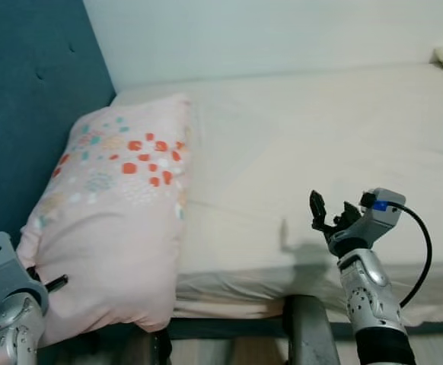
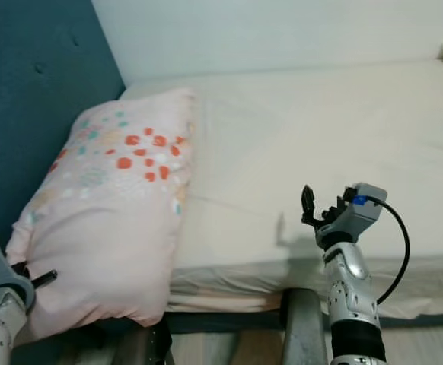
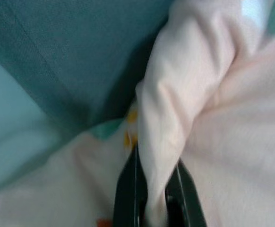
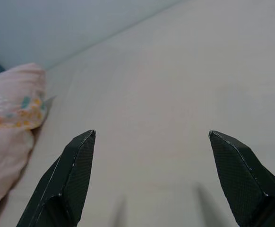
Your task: Clean up the room
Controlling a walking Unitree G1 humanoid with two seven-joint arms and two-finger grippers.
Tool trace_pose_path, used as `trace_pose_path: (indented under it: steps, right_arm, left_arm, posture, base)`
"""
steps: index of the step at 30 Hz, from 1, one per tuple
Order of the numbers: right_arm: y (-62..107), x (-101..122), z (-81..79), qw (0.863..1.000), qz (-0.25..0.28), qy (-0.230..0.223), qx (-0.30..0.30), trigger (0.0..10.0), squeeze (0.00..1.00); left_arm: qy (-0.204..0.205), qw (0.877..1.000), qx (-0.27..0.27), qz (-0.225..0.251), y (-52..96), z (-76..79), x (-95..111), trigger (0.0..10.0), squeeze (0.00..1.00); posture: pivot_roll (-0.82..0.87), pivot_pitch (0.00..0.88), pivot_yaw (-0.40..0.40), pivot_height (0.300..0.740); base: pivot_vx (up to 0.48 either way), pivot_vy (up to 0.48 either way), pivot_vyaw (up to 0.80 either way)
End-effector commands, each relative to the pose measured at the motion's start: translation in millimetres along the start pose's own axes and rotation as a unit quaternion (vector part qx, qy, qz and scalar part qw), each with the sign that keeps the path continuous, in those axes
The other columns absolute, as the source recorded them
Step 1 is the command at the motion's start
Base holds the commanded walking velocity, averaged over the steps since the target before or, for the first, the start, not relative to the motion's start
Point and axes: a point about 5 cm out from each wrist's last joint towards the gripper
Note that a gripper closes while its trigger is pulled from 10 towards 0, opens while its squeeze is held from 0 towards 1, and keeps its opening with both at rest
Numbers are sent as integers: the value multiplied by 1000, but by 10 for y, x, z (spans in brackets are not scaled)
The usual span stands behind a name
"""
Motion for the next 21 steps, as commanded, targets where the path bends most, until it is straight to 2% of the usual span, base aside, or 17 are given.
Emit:
trace_pose_path:
  steps: [1,2,4,7,8,10,11,12,18,20,21]
  right_arm:
    - [18,-25,15,1000,-2,-2,0,10000,0]
    - [20,-23,25,1000,-3,-1,-1,10000,0]
    - [20,-23,25,1000,-3,-1,-1,10000,0]
    - [4,-28,26,1000,-3,0,-1,10000,0]
    - [-2,-30,18,1000,-3,0,0,10000,0]
    - [-5,-31,12,1000,-2,0,1,10000,0]
    - [0,-35,8,1000,-3,1,2,10000,0]
    - [10,-34,11,1000,-2,2,3,10000,0]
    - [33,-27,57,1000,-3,3,-2,10000,0]
    - [25,-20,62,1000,-2,2,-3,10000,0]
    - [25,-20,62,1000,-2,2,-3,10000,0]
  left_arm:
    - [4,999,1,-43,27,-11,-132,0,0]
    - [28,999,-21,-38,40,65,-92,0,0]
    - [28,999,-21,-38,40,65,-92,0,0]
    - [101,989,-104,12,88,394,142,0,0]
    - [111,987,-114,19,102,455,183,0,27]
    - [115,986,-117,21,110,482,201,0,27]
    - [115,989,-95,13,68,461,203,7529,1000]
    - [114,990,-85,13,46,438,219,10000,1000]
    - [85,990,-94,64,-12,361,447,10000,1000]
    - [46,989,-94,103,-55,270,604,10000,1000]
    - [46,989,-94,103,-55,270,604,10000,1000]
  posture:
    - [85,78,112,406]
    - [85,75,109,406]
    - [85,75,109,406]
    - [82,73,108,406]
    - [75,71,108,406]
    - [75,71,108,406]
    - [69,72,109,406]
    - [69,72,109,406]
    - [61,68,109,406]
    - [63,65,112,406]
    - [63,65,112,406]
  base:
    - [0,0,0]
    - [0,0,0]
    - [0,0,0]
    - [0,0,0]
    - [0,0,0]
    - [0,0,0]
    - [0,0,0]
    - [0,0,0]
    - [0,0,0]
    - [0,0,0]
    - [0,0,0]
Point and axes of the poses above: a point about 5 cm out from each wrist's last joint towards the gripper, its own y axis pointing back from the gripper into the wrist, its own x axis along the axis of the wrist's last joint, z = x × y, and after that the axes turned 14 degrees about -y, right-handed
